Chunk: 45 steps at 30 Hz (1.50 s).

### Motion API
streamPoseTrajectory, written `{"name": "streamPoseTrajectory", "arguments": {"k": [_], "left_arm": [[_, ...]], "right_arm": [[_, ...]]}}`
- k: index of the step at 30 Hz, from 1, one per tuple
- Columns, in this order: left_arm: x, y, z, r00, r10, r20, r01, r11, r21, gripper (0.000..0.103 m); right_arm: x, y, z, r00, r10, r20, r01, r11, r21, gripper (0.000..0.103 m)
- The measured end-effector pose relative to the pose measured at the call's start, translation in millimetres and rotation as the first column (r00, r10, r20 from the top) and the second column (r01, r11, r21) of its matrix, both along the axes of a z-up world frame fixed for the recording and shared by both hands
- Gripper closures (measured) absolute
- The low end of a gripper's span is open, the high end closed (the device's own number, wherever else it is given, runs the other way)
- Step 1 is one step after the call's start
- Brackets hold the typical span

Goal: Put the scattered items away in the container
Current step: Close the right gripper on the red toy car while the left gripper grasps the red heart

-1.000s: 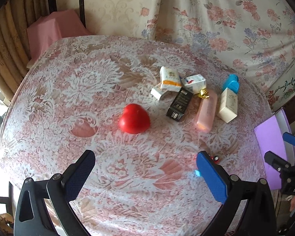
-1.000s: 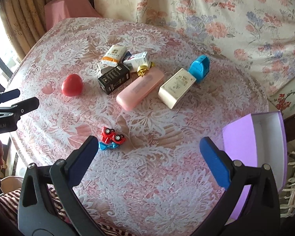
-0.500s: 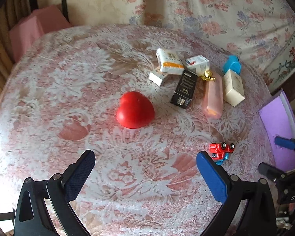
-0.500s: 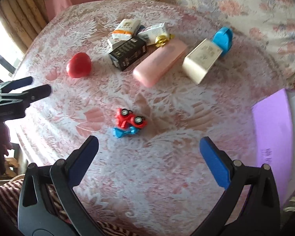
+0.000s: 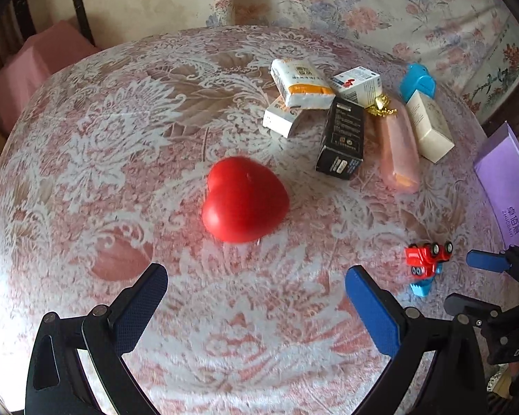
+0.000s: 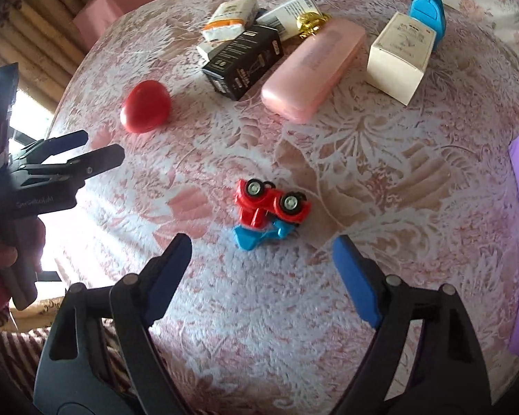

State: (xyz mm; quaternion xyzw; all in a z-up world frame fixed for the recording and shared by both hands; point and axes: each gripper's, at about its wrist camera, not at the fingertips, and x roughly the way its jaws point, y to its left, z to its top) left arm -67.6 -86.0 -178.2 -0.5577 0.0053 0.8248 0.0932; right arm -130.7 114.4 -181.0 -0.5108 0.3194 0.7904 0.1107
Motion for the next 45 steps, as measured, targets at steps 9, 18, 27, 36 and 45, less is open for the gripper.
{"name": "streamPoseTrajectory", "arguments": {"k": [9, 18, 27, 36, 45], "left_arm": [[-25.6, -6.3, -15.1, 1.000, 0.010, 0.027, -0.011, 0.999, 0.038, 0.000], [-41.7, 7.8, -27.3, 1.000, -0.005, 0.018, 0.005, 1.000, 0.011, 0.000], [-47.9, 12.7, -38.5, 1.000, -0.009, 0.028, 0.009, 1.000, -0.007, 0.005], [-57.1, 0.5, -44.8, 0.999, 0.032, 0.044, -0.032, 0.999, 0.008, 0.019], [-63.8, -0.6, -41.3, 1.000, 0.002, 0.030, -0.002, 1.000, 0.007, 0.036]], "right_arm": [[-18.1, 4.3, -18.5, 0.999, -0.033, 0.019, 0.033, 0.999, -0.025, 0.018], [-32.9, 1.6, -28.1, 0.998, -0.042, 0.037, 0.042, 0.999, 0.004, 0.026], [-35.8, 2.7, -26.6, 0.997, -0.064, 0.044, 0.063, 0.998, 0.013, 0.031], [-40.5, 1.3, -23.7, 0.996, -0.054, 0.068, 0.050, 0.997, 0.058, 0.041], [-45.6, 1.6, -20.7, 0.996, -0.046, 0.073, 0.041, 0.997, 0.068, 0.041]]}}
